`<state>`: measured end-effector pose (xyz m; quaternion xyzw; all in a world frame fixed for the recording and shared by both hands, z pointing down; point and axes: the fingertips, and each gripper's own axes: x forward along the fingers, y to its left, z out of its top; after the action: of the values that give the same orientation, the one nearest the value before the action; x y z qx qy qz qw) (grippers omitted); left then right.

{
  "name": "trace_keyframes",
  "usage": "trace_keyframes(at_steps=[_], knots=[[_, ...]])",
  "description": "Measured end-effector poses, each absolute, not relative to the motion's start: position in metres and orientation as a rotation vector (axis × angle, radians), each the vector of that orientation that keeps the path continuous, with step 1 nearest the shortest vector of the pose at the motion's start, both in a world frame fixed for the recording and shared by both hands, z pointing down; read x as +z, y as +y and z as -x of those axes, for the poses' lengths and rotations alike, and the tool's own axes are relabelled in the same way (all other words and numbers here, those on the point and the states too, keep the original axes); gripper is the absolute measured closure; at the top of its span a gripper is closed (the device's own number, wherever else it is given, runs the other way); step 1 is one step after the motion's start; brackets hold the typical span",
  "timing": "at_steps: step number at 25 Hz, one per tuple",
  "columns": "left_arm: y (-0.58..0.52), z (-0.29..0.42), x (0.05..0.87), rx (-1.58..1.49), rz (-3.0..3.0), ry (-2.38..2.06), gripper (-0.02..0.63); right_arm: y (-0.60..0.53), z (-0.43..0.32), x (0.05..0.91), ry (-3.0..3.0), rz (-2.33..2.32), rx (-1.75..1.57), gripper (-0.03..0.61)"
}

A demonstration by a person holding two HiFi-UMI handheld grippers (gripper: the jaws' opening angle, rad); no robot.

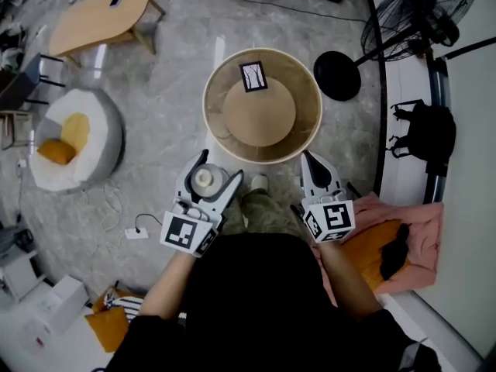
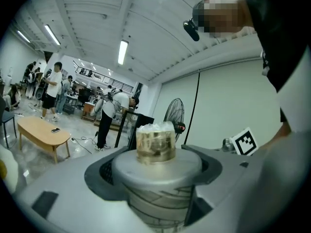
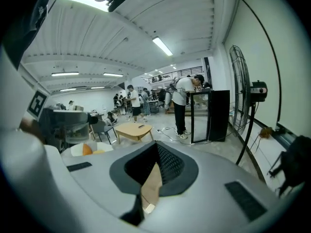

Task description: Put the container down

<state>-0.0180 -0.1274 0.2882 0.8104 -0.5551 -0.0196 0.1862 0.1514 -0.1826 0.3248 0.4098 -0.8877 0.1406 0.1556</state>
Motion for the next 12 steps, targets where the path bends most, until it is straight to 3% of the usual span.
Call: trace_keyframes(at_steps=[12], knots=[[-0.196, 0.013, 0.390, 0.056, -2.387, -1.364, 0.261, -0.233, -0.121, 0.374, -2.495, -1.276, 0.483, 0.557]])
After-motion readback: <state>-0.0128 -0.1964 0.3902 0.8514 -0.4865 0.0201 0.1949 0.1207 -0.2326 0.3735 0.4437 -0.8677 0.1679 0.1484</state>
